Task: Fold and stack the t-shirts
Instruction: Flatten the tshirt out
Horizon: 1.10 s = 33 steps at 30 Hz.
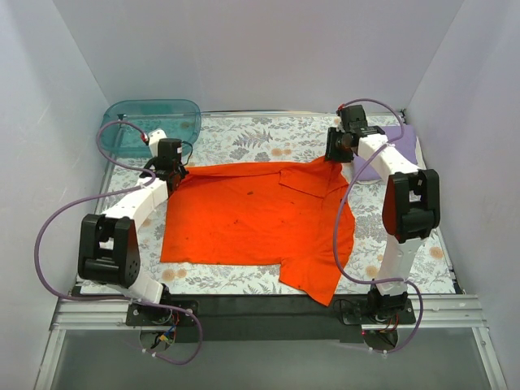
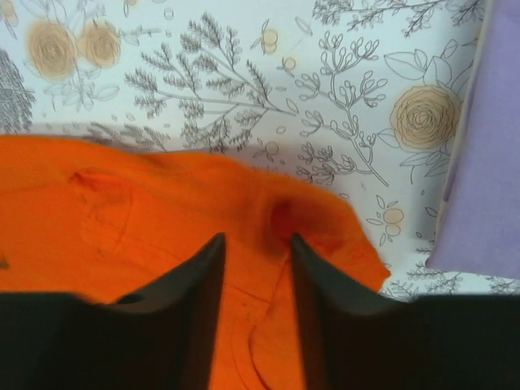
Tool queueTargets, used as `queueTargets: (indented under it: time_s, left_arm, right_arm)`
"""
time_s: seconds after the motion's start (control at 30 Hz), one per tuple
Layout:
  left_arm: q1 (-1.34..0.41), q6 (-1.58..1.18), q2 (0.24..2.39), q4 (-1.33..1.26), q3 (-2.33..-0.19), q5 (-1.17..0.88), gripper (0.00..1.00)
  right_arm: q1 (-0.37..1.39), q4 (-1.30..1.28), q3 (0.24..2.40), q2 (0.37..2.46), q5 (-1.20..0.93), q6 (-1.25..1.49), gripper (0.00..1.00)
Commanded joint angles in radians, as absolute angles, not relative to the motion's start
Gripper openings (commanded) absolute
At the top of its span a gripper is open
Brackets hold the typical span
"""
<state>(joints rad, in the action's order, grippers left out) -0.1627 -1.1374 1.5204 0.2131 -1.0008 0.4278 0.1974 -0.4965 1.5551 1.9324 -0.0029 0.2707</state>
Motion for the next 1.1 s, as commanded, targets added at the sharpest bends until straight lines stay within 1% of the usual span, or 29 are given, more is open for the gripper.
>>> queueTargets:
  time_s: [0.0,0.07,0.1,0.2,0.47,0.63,0.77,0.8,0.87,0.9,0.93,1.0,1.03,1.07]
  left_arm:
    - [-0.140,-1.141,1.552,0.170,-1.063,0.387,0.00]
    - [-0.135,-1.138,1.587,0.172,-1.089,0.359,0.00]
    - [-0.133,-1.135,1.597,0.170,-1.095,0.353,0.00]
    - [-0.132,-1.137,1.617,0.173,-1.114,0.334,0.00]
    - [-0.112,-1.154,1.643,0.175,-1.172,0.313,0.00]
    - [-0.091,-1.152,1.713,0.201,-1.345,0.304,0.00]
    - [-0.089,-1.150,1.738,0.212,-1.414,0.304,0.00]
    - [-0.087,-1.152,1.736,0.215,-1.416,0.304,0.02]
    - [-0.087,-1.155,1.721,0.221,-1.401,0.285,0.18]
    - [-0.087,-1.166,1.710,0.228,-1.388,0.278,0.28]
    - [-0.087,-1.172,1.694,0.235,-1.375,0.272,0.44]
    - [-0.087,-1.193,1.631,0.256,-1.306,0.262,0.58]
    - [-0.087,-1.198,1.606,0.268,-1.283,0.261,0.61]
    - [-0.087,-1.201,1.586,0.281,-1.257,0.256,0.61]
  right_arm:
    - [0.190,-0.459,1.608,1.927,0.046,0.265,0.45]
    - [0.192,-0.459,1.589,1.914,0.008,0.270,0.55]
    - [0.192,-0.459,1.577,1.899,-0.021,0.278,0.56]
    - [0.210,-0.453,1.508,1.867,-0.067,0.298,0.55]
    - [0.229,-0.437,1.329,1.835,-0.140,0.353,0.50]
    - [0.242,-0.437,1.267,1.769,-0.133,0.344,0.50]
    - [0.241,-0.436,1.272,1.776,-0.126,0.327,0.50]
    - [0.241,-0.436,1.276,1.782,-0.129,0.325,0.50]
    - [0.244,-0.433,1.290,1.795,-0.127,0.327,0.50]
    - [0.244,-0.431,1.292,1.795,-0.124,0.327,0.50]
    - [0.244,-0.431,1.284,1.793,-0.118,0.327,0.50]
    - [0.244,-0.431,1.269,1.778,-0.106,0.327,0.50]
    - [0.242,-0.428,1.253,1.772,-0.101,0.327,0.50]
    - [0.244,-0.426,1.247,1.766,-0.100,0.325,0.50]
